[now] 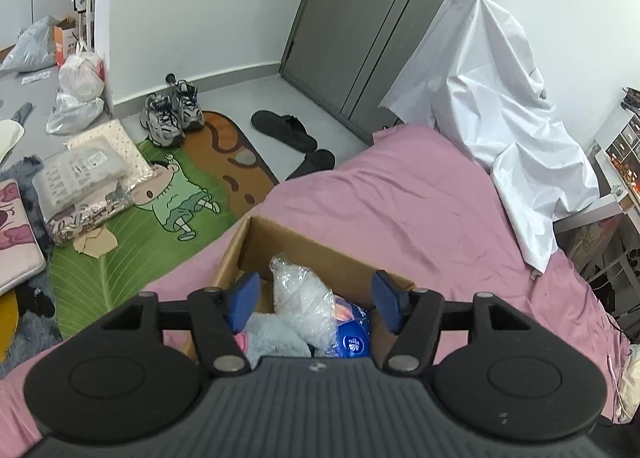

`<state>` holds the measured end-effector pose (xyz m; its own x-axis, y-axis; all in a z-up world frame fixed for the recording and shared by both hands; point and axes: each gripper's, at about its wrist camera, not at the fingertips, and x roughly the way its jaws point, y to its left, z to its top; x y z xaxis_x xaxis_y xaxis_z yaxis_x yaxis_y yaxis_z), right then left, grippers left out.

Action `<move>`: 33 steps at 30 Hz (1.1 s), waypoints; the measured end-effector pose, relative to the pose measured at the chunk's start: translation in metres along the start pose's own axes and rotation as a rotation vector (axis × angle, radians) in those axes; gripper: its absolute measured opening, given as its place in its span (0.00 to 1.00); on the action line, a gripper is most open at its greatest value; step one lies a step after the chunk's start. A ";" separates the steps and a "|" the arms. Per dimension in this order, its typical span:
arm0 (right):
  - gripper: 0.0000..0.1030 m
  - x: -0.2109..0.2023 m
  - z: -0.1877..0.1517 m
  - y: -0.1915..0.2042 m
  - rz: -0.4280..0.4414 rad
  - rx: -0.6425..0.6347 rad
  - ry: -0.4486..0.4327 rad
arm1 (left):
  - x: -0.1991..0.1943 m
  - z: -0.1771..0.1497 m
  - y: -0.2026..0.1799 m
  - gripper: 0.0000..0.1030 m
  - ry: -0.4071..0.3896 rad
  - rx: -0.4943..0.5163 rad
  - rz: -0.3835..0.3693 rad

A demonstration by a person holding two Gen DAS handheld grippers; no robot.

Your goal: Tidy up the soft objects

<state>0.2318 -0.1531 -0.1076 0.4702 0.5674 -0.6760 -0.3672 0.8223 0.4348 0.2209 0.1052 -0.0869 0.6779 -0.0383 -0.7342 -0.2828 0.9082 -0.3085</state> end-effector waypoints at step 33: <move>0.97 -0.133 -0.031 0.015 -0.103 0.055 -0.150 | -0.121 -0.050 -0.043 0.97 0.111 0.197 0.045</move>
<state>0.1390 -0.2175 -0.0299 0.6186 0.4772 -0.6242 -0.2686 0.8750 0.4027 0.1169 0.0502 -0.0155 0.5854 -0.0320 -0.8101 -0.1656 0.9734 -0.1581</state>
